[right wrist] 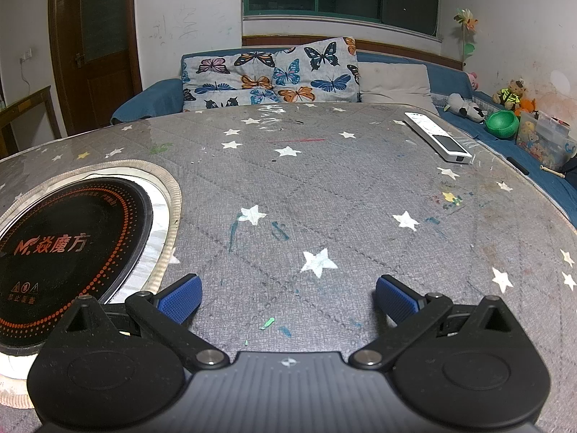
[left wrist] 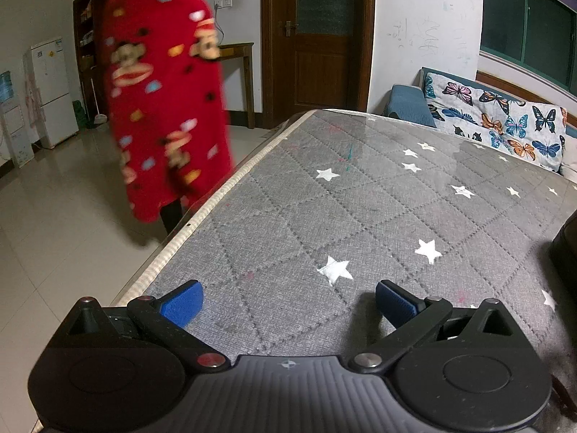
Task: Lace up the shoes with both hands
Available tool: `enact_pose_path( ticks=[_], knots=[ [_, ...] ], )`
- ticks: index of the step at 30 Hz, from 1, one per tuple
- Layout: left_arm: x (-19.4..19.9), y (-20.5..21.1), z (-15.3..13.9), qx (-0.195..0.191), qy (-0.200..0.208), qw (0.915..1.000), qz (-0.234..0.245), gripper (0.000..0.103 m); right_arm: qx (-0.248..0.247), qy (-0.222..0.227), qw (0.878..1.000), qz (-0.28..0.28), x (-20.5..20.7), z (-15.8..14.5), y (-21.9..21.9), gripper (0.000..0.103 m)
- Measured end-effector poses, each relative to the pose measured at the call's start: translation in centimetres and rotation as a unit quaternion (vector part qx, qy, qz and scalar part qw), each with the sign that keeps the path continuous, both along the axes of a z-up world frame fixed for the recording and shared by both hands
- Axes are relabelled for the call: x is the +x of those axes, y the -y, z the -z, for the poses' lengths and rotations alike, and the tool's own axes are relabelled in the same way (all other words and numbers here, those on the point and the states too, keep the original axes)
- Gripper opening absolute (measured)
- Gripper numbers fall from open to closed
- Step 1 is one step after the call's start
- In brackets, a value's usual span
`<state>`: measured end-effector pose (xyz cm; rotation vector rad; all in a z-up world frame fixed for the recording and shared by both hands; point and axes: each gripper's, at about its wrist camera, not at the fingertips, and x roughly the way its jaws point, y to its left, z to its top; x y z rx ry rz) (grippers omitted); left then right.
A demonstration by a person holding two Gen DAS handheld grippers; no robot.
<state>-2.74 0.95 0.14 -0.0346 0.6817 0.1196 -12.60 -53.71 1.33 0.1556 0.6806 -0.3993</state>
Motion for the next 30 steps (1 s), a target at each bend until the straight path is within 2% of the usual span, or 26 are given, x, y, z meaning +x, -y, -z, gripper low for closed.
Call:
enact_pose_path(
  ticks=[30],
  knots=[
    [-0.22,0.0,-0.09,0.0,0.0,1.0,0.0,0.103,0.0,0.0,1.0,0.0,0.0,0.0,0.0,0.103]
  ],
)
